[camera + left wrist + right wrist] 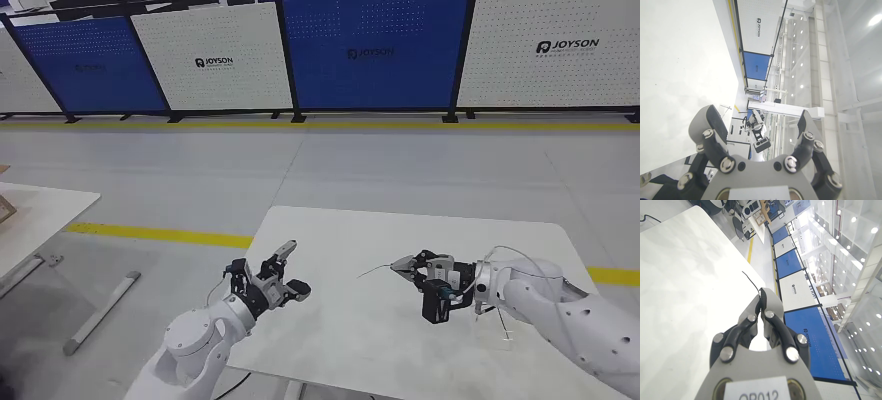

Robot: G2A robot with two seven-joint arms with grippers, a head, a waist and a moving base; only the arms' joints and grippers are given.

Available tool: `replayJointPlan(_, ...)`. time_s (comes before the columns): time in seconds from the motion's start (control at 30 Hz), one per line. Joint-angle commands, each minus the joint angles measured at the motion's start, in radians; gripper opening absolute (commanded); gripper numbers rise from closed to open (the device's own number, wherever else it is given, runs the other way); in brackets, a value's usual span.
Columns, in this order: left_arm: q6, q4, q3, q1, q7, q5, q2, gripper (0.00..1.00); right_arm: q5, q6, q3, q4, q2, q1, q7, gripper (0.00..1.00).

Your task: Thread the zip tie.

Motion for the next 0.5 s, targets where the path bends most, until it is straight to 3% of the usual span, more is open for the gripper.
replayJointPlan(0.0, 0.000, 0.000, 0.000, 0.000, 0.000, 0.000, 0.000, 1.00, 0.000, 0.000, 0.000, 0.000, 0.000, 0.000, 0.000, 0.00)
replayJointPlan(0.07, 0.000, 0.000, 0.000, 0.000, 0.000, 0.000, 0.000, 1.00, 0.000, 0.007, 0.001, -0.005, -0.001, -0.004, 0.015, 0.00)
replayJointPlan(0.2, 0.000, 0.000, 0.000, 0.000, 0.000, 0.000, 0.000, 1.00, 0.000, -0.004, 0.000, -0.083, -0.010, 0.007, 0.098, 0.00)
replayJointPlan(0.47, 0.000, 0.000, 0.000, 0.000, 0.000, 0.000, 0.000, 1.00, 0.000, 0.004, 0.000, -0.022, -0.067, -0.021, 0.105, 0.00)
